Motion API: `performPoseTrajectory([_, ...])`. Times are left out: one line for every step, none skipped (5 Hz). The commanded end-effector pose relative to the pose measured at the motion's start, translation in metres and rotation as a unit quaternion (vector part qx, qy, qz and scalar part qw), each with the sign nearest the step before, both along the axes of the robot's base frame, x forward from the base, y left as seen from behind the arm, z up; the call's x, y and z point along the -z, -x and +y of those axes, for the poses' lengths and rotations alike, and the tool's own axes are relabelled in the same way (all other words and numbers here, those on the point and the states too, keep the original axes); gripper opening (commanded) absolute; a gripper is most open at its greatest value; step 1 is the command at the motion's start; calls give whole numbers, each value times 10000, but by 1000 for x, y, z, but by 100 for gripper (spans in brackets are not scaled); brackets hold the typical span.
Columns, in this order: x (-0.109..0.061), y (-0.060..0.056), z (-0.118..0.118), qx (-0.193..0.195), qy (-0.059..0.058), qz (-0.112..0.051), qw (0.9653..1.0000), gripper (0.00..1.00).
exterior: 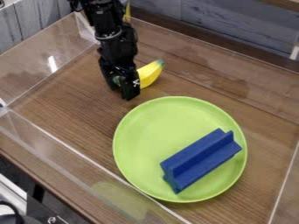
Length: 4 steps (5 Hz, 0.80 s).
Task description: Remove the banana from inside the green plate and put it on the table
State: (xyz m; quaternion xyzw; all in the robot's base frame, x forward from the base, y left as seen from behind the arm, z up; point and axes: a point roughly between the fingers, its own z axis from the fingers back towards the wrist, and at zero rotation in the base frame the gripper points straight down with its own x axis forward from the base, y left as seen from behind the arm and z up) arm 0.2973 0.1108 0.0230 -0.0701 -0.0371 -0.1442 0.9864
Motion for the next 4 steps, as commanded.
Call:
performPoseTrajectory([-17,0,3,-83,-6,-200,9998,100])
performPoseTrajectory([-21,2,2,-104,60,-201,9997,100])
performPoseTrajectory([-26,3,0,-124,133,-202,9996,100])
performPoseTrajectory([-30,4,-2,-144,208,-197,9995,100])
